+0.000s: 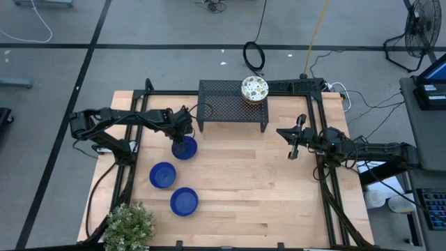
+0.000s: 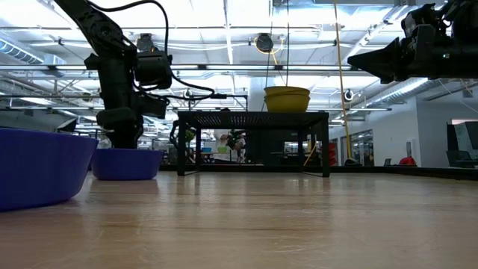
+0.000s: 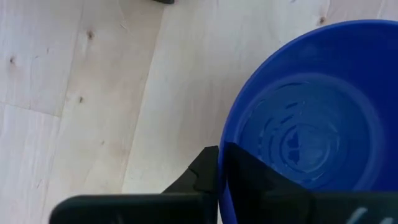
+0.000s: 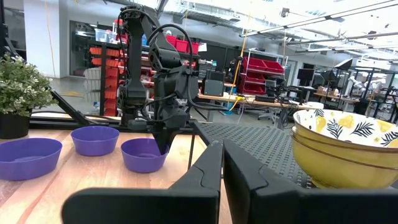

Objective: Pick & Place Mini bowls
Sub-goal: Put the top blue bowl on the shelf

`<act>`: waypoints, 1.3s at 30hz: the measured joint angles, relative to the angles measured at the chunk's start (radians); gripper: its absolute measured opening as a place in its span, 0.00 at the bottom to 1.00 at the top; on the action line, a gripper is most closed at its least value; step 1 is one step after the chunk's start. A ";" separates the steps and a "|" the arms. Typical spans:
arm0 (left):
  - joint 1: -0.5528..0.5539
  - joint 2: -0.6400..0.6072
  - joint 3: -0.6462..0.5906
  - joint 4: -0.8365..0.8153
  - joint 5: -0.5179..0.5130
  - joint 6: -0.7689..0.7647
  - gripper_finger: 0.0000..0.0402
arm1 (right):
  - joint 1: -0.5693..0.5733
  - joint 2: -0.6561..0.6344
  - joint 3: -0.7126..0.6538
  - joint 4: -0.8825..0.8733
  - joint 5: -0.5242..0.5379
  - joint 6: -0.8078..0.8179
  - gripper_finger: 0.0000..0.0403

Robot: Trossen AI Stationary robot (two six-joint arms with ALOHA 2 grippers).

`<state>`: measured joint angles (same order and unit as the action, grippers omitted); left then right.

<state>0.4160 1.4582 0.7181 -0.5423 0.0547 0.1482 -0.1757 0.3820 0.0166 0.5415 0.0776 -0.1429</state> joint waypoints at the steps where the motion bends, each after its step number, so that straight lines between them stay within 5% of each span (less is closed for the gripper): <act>1: 0.000 0.000 0.000 0.000 0.000 0.000 0.06 | 0.000 0.000 0.000 0.000 0.000 0.000 0.00; 13: 0.000 0.000 0.000 0.002 -0.008 0.041 0.15 | 0.000 0.000 0.000 0.000 0.000 0.000 0.00; 30: 0.000 -0.006 0.000 0.028 -0.004 0.004 0.03 | 0.000 0.000 0.000 0.000 0.000 0.000 0.00; 39: -0.011 -0.147 0.000 0.020 -0.022 -0.004 0.02 | 0.000 0.000 0.000 0.000 0.000 0.000 0.00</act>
<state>0.4045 1.3107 0.7177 -0.5220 0.0329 0.1438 -0.1757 0.3819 0.0166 0.5415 0.0776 -0.1431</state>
